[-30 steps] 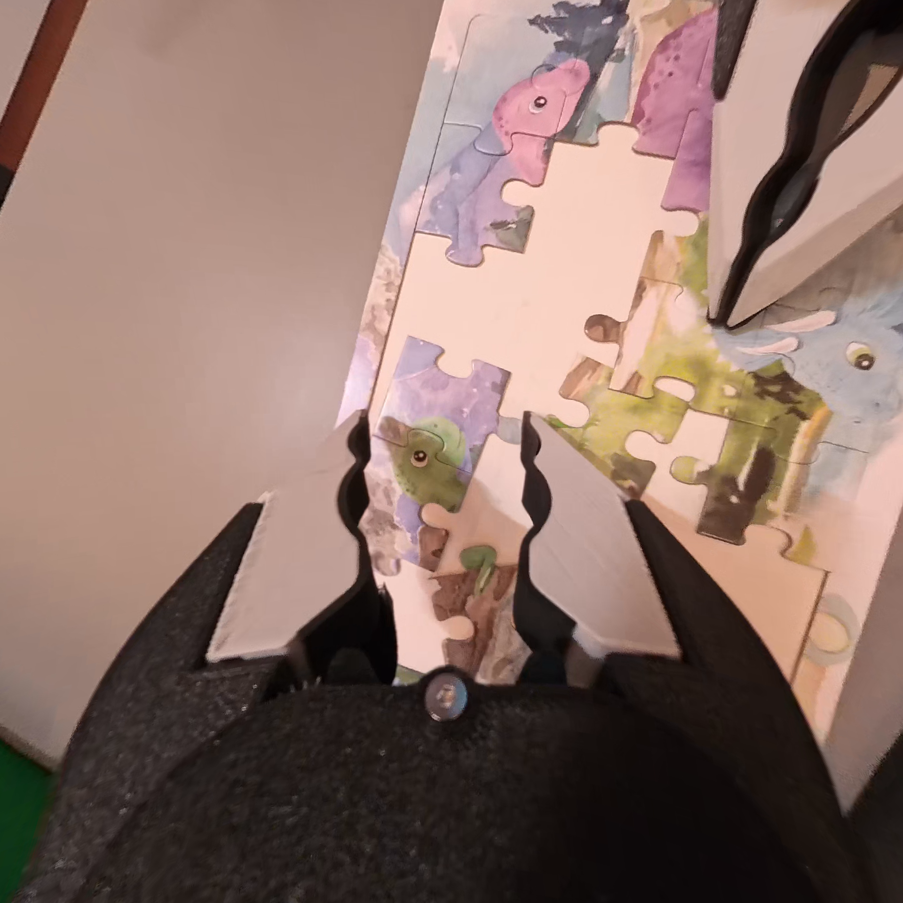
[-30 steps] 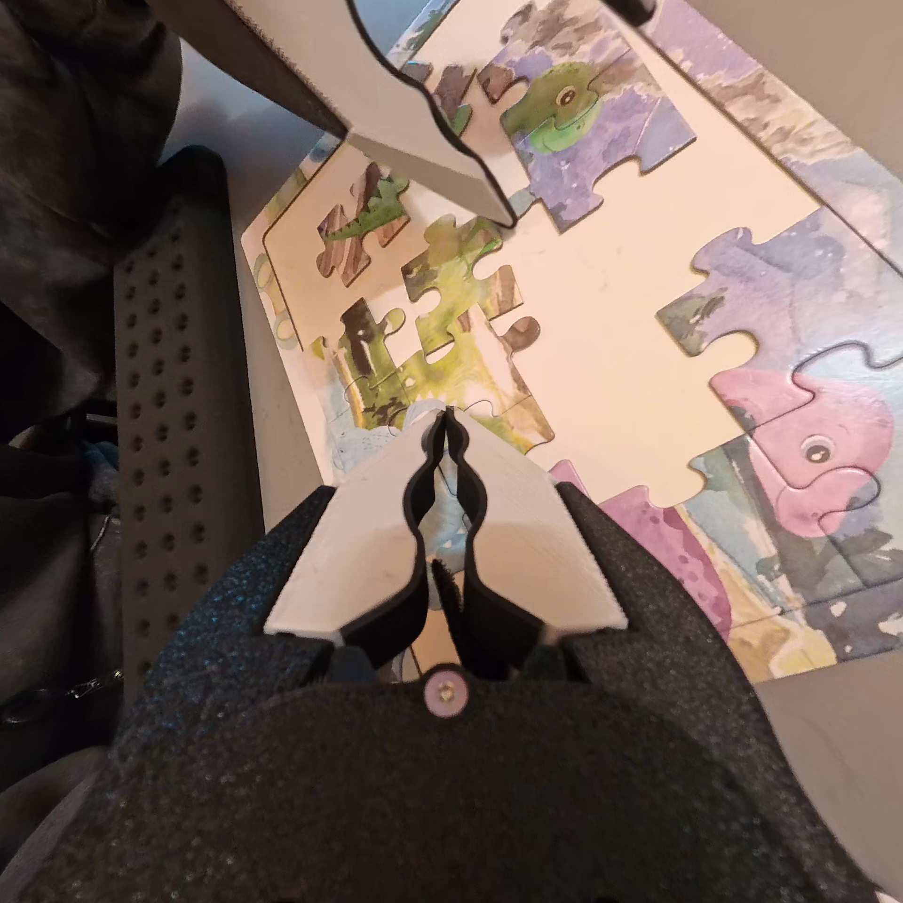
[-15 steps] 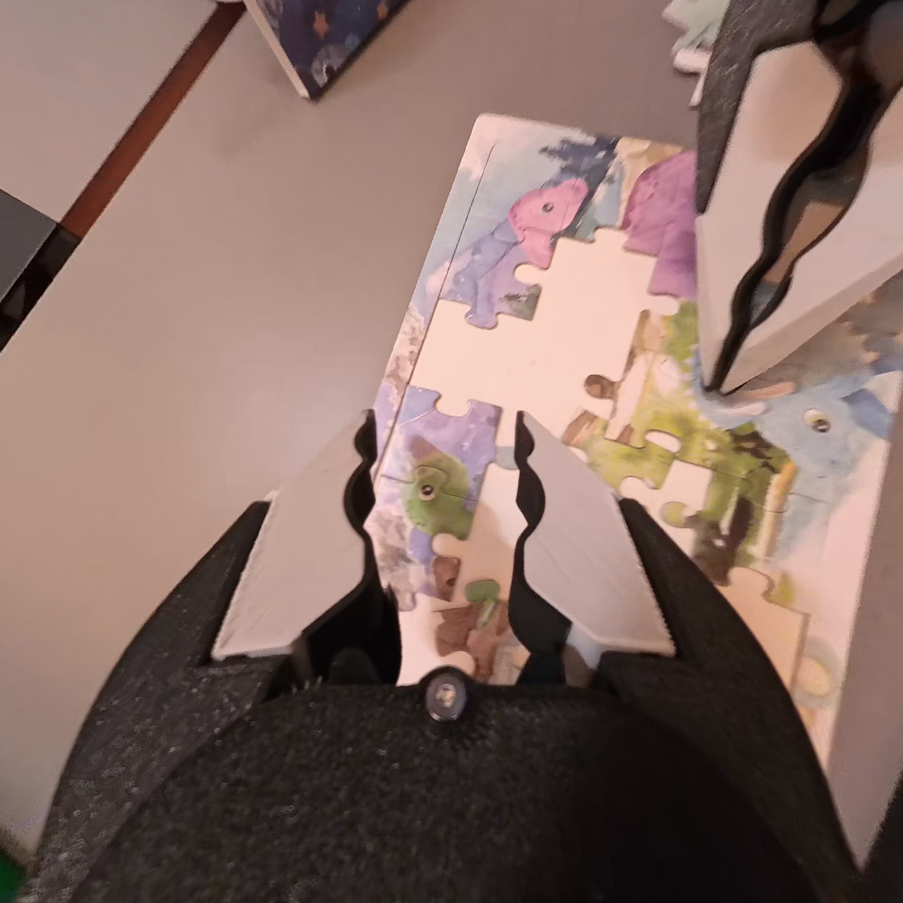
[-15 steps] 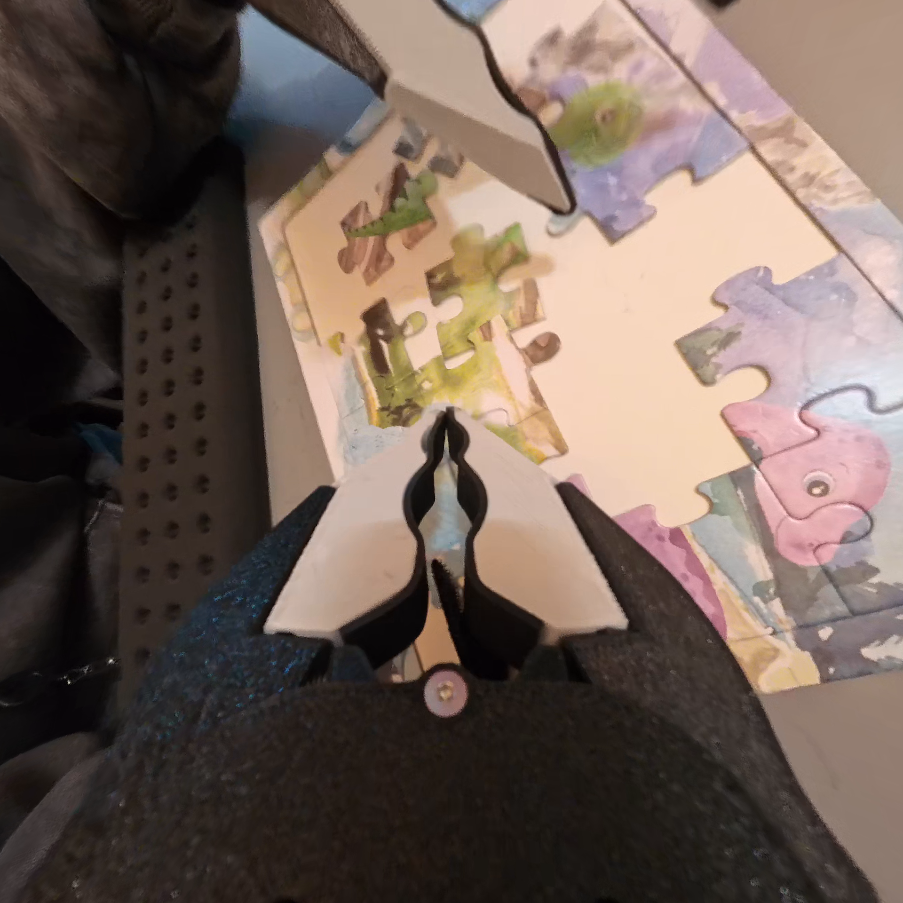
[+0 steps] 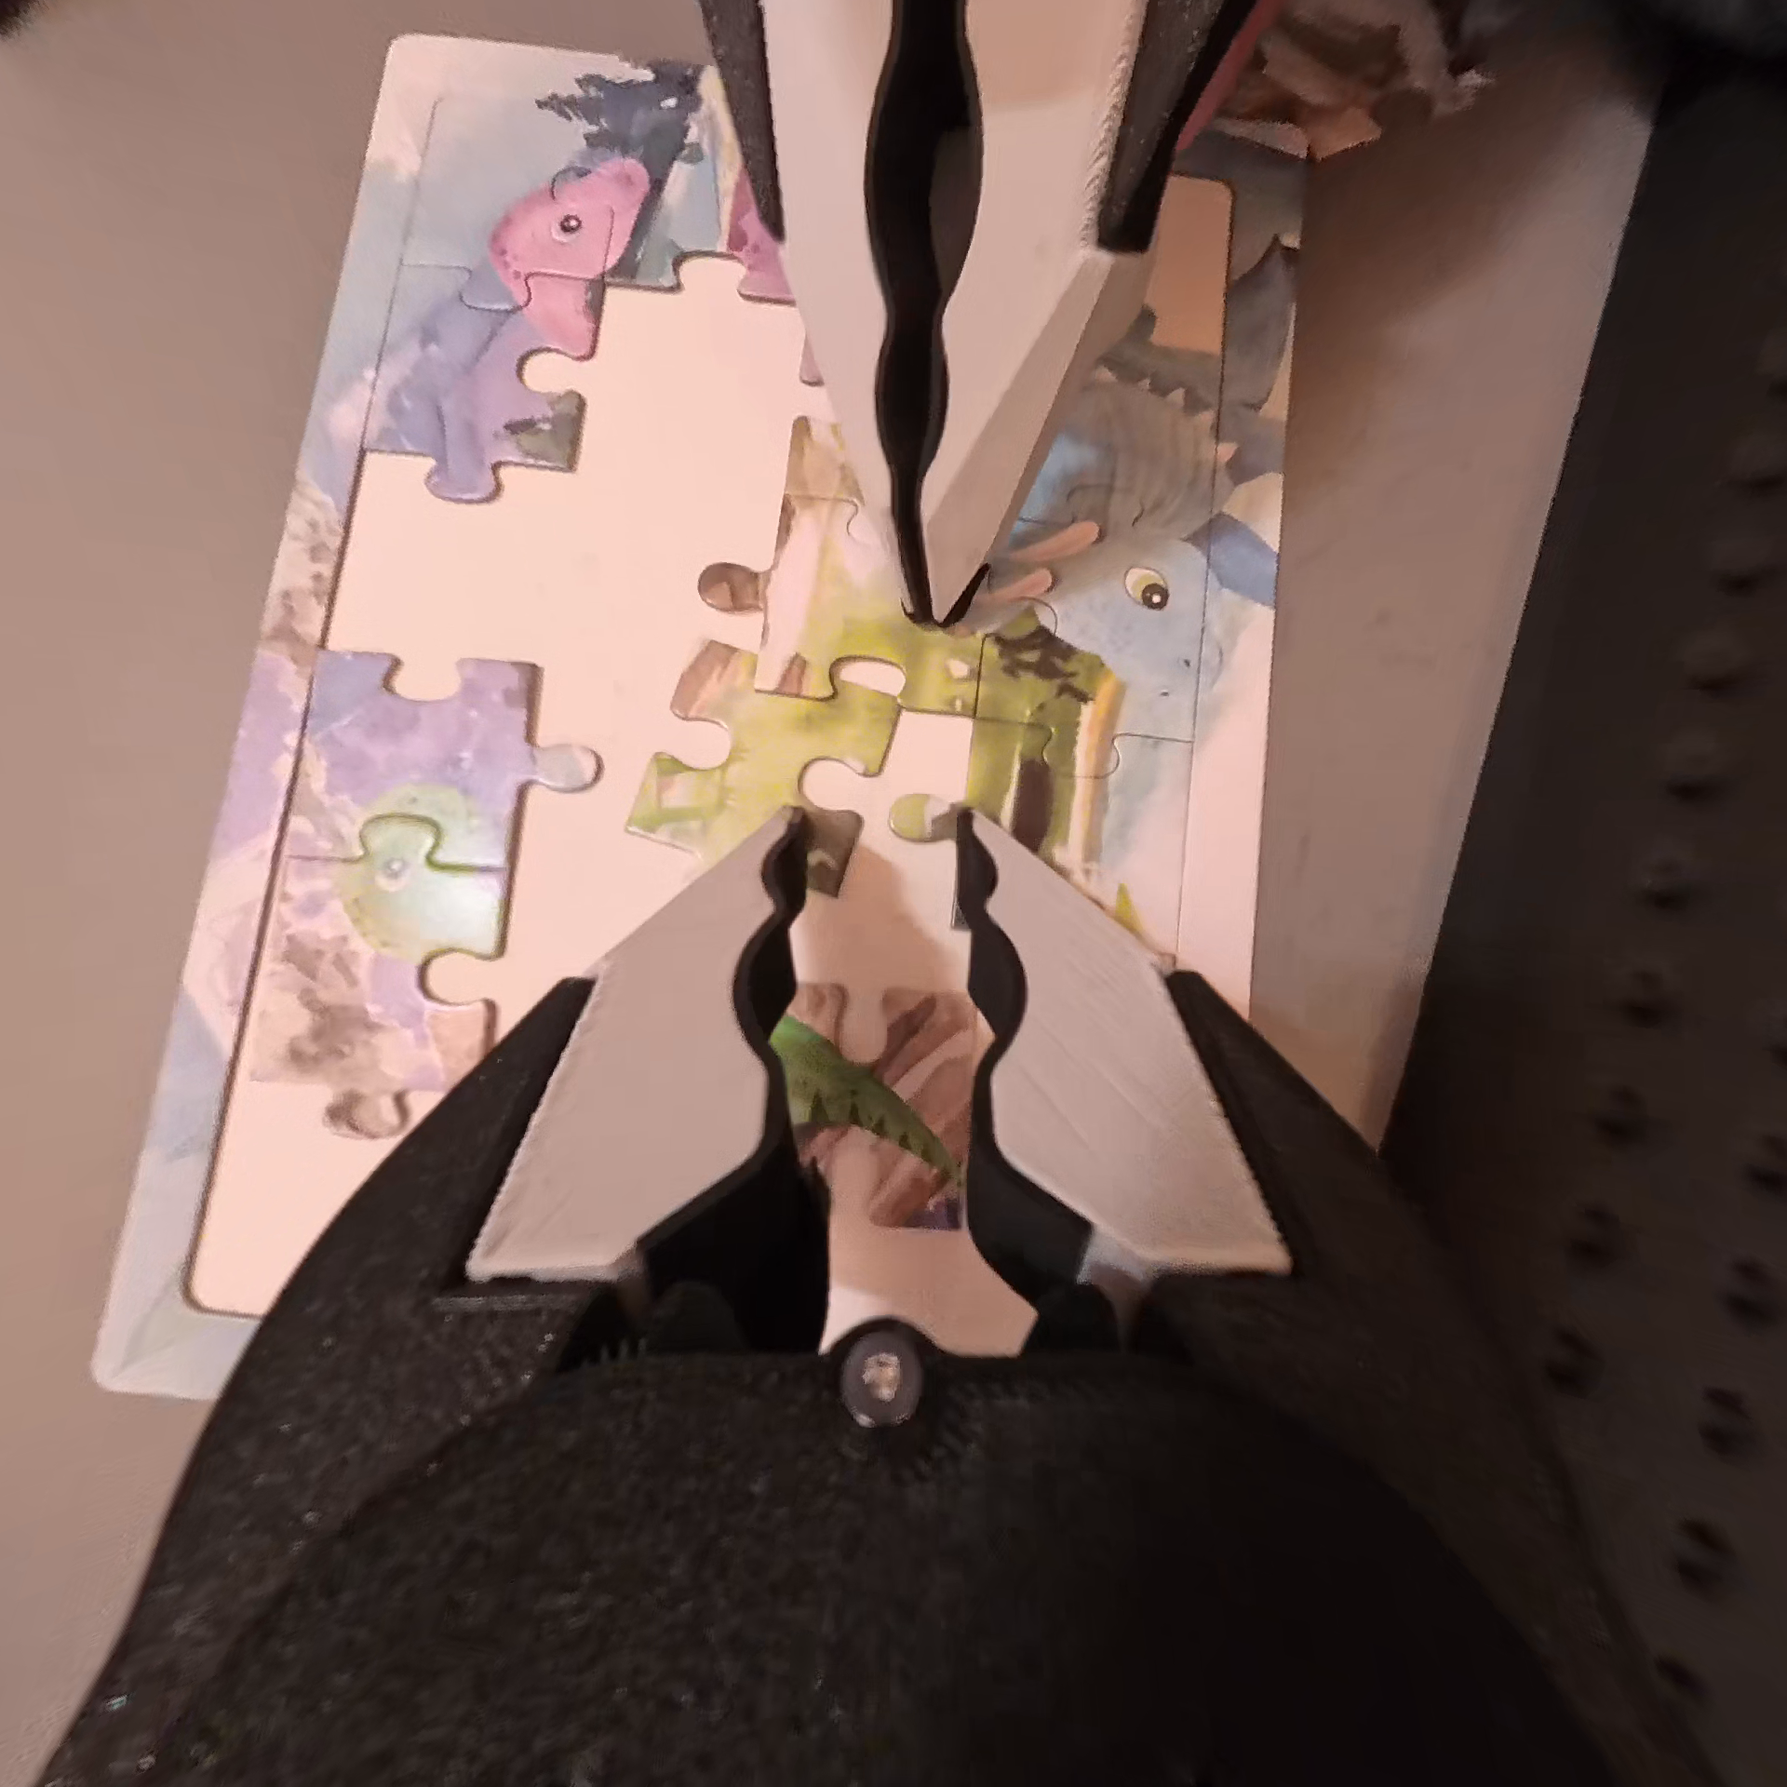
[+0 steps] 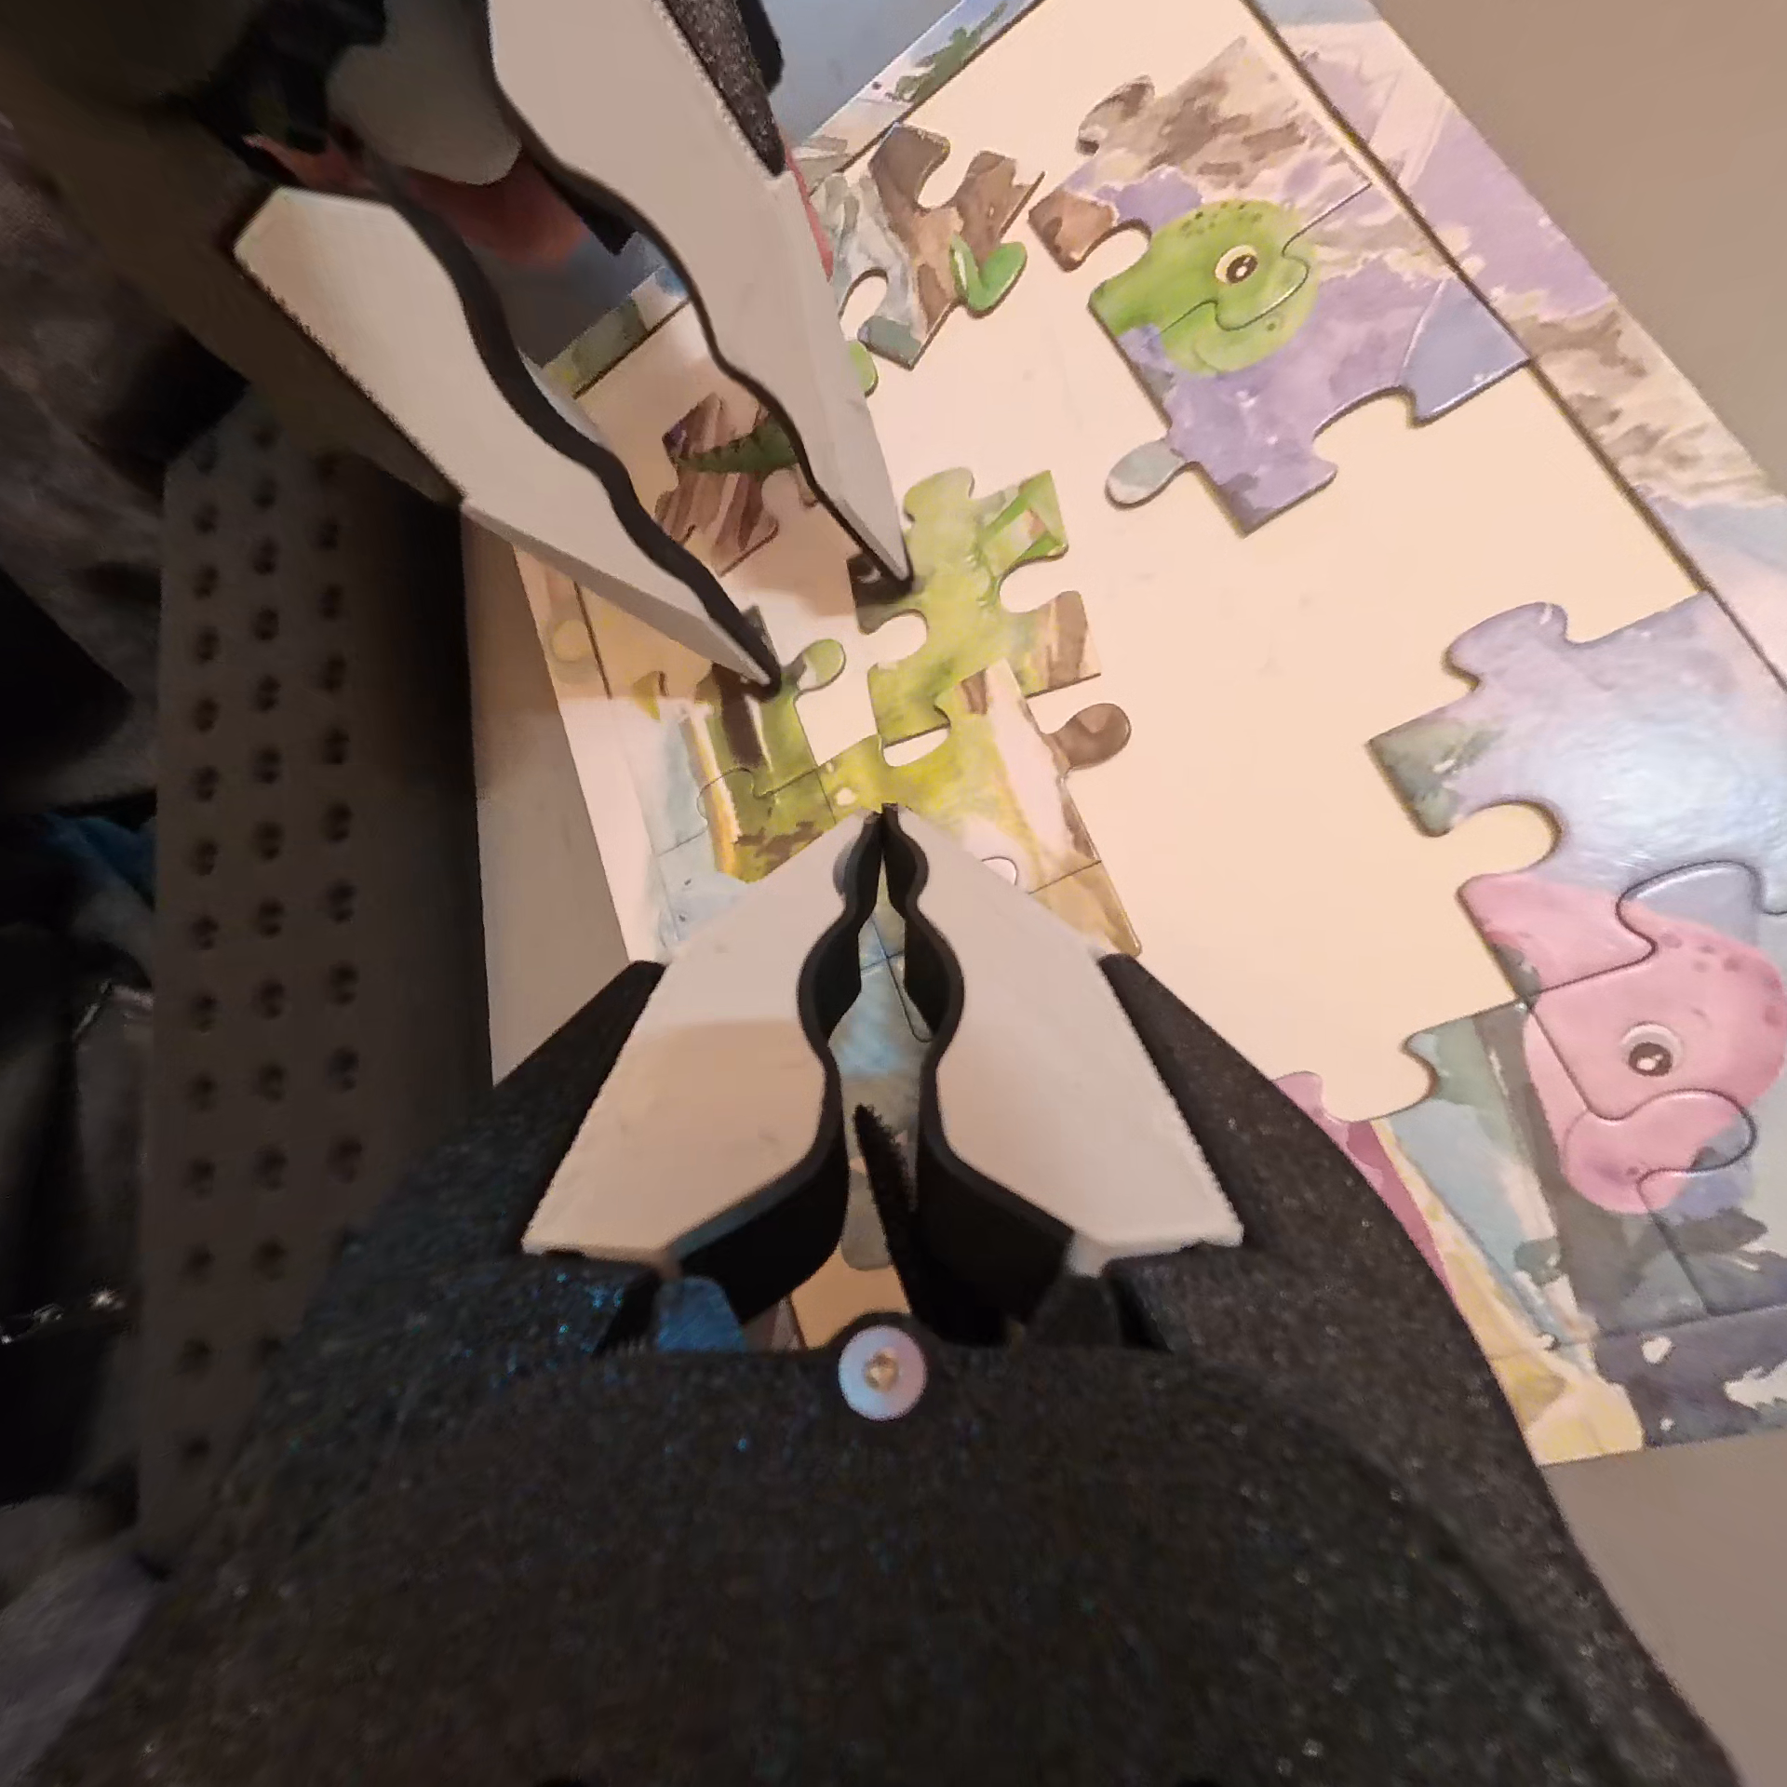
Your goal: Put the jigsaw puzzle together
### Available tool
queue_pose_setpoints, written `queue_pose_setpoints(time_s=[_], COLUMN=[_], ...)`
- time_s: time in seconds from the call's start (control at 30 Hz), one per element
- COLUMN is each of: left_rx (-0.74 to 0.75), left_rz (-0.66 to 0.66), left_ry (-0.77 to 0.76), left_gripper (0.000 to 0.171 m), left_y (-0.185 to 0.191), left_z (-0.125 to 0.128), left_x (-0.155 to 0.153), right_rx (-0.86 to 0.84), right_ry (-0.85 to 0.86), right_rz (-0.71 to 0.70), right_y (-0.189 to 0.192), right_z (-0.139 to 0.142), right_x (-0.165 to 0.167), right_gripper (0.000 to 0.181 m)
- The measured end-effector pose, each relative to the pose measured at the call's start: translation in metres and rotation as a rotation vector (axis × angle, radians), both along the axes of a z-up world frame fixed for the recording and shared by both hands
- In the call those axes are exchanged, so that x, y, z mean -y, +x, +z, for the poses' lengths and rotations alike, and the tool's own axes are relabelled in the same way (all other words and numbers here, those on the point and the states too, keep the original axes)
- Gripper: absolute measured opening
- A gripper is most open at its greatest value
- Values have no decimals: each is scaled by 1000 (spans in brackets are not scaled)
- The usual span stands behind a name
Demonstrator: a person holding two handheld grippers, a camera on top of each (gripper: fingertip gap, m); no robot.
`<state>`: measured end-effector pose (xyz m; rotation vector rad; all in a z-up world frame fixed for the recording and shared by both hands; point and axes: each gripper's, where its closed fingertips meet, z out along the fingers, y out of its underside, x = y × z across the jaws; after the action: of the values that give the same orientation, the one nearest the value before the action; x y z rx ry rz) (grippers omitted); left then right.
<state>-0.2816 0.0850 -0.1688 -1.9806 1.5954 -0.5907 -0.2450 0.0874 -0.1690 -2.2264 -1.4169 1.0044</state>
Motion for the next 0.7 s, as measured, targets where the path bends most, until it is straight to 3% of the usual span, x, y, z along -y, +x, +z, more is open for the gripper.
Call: queue_pose_setpoints(time_s=[0.2, 0.3, 0.43, 0.63, 0.7], left_rx=[-21, 3, -27, -29, -28], left_rz=[21, -1, -85, -91, -47], left_ry=[10, 63, 7, -29, -28], left_gripper=[35, 51, 69, 68, 52], left_y=[-20, -13, 2, 6, 4], left_z=[1, 8, -1, -2, -1], left_x=[-2, -11, -11, -14, -21], right_rx=[-7, -3, -12, -17, -23], right_ry=[-13, -16, -25, -34, -42], right_rz=[-1, -4, -6, -4, -5], right_y=[0, 0, 0, 0, 0], right_z=[0, 0, 0, 1, 1], right_x=[0, 0, 1, 1, 1], right_gripper=[0, 0, 0, 0, 0])
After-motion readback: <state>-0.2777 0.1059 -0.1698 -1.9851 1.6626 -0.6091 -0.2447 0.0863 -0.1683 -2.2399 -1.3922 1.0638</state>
